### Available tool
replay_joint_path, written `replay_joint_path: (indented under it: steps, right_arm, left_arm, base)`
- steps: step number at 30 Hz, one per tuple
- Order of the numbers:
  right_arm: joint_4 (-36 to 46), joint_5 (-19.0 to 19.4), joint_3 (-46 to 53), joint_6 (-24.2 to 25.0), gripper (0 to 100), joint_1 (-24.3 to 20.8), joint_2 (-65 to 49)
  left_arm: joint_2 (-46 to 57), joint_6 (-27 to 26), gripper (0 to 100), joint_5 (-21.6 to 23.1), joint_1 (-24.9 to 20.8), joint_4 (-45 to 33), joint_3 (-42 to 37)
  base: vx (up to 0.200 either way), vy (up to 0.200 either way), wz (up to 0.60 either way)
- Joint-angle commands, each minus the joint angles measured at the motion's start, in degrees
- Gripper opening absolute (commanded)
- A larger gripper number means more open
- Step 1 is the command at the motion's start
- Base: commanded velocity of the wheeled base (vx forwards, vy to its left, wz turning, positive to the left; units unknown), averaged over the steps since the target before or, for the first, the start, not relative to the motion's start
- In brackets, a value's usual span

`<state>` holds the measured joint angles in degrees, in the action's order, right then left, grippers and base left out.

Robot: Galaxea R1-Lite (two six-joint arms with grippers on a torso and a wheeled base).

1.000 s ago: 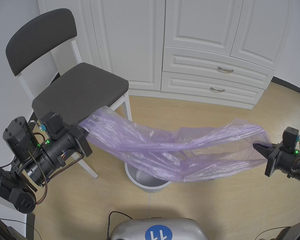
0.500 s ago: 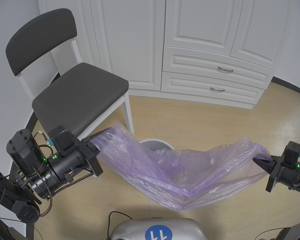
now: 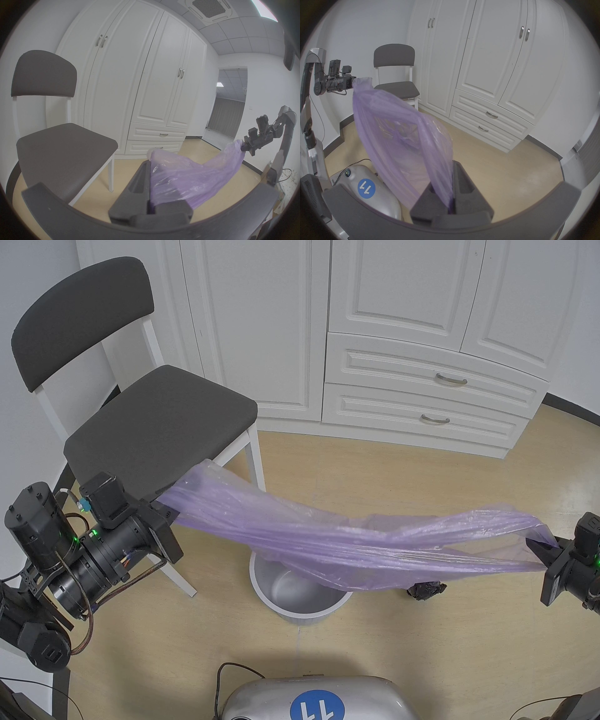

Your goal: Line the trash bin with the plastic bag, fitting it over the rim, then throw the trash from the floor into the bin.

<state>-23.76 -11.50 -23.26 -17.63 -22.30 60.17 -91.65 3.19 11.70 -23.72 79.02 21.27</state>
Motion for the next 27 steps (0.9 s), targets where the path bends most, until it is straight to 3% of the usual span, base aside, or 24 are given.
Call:
replay_joint_path:
  steps: [1,5,18,23,27]
  right_arm:
    - [-0.06,-1.51,-0.38,-0.04,0,0.15,0.38]
    - [0.03,-4.24,-1.26,0.05,0,0.15,1.26]
    - [0.03,-4.59,-2.32,0.4,0,1.29,2.23]
    - [-0.15,-4.41,-6.36,7.96,0,1.47,4.95]
    - [0.2,-4.41,-10.4,14.73,0,1.47,7.42]
  left_arm:
    - [-0.72,-0.03,0,-0.01,1.57,-0.09,0.61]
    - [-1.25,-0.03,0,-0.01,3.07,-0.18,1.49]
    - [-1.95,0.23,0,-0.1,5.35,-0.36,3.25]
    - [-3.19,2.08,0,-4.76,5.97,-3.61,7.91]
    - [-2.31,7.53,0,-6.96,5.88,-7.21,11.6]
  base:
    - [0.0,0.0,0.0]
    - [0.0,0.0,0.0]
    - [0.0,0.0,0.0]
    - [0.0,0.0,0.0]
    - [0.0,0.0,0.0]
